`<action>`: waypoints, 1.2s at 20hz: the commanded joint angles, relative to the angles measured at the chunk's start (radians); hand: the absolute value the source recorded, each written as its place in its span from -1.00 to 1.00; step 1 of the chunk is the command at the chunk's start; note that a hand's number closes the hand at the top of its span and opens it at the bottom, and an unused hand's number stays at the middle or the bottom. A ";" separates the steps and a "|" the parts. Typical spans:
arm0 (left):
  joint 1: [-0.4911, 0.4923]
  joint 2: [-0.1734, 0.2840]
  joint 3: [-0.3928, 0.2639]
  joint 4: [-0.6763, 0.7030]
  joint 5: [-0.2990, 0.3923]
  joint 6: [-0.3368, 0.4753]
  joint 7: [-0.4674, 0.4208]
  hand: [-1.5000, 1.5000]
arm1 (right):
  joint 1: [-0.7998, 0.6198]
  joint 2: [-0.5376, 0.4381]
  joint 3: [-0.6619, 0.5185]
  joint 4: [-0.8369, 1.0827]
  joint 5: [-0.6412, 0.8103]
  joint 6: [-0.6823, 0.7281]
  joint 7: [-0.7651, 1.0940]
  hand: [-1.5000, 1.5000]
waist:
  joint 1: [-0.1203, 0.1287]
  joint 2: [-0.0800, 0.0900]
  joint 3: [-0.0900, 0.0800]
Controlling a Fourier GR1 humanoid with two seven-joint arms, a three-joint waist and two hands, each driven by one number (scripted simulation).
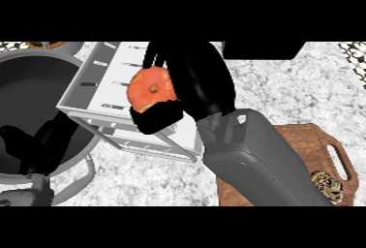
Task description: Pick the squash from the cutting board and place it in the tiered basket
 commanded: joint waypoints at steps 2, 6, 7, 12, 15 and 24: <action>0.002 -0.032 0.003 0.060 -0.017 -0.001 -0.032 0.00 | -0.026 0.008 0.046 0.128 0.008 -0.089 -0.036 1.00 | -0.001 0.010 -0.010; -0.018 -0.017 0.017 0.028 -0.002 -0.013 0.009 0.00 | -0.038 0.008 0.114 0.240 0.034 -0.213 -0.060 1.00 | 0.006 0.010 -0.010; -0.066 -0.015 0.015 0.027 -0.005 0.000 0.056 0.00 | -0.085 0.008 0.111 0.292 0.043 -0.221 -0.063 1.00 | 0.007 0.011 -0.010; -0.023 -0.056 -0.029 -0.028 -0.052 0.036 0.077 0.00 | -0.119 0.008 0.126 0.461 0.057 -0.398 -0.166 1.00 | 0.019 0.012 -0.009; 0.011 0.010 0.040 -0.046 0.016 -0.050 0.066 0.00 | -0.099 0.009 0.080 0.415 0.001 -0.488 -0.168 1.00 | 0.010 0.009 -0.009; -0.019 -0.020 0.049 0.024 -0.014 -0.054 0.017 0.00 | -0.246 0.008 0.212 0.646 -0.154 -0.648 -0.198 -1.00 | 0.021 0.013 -0.010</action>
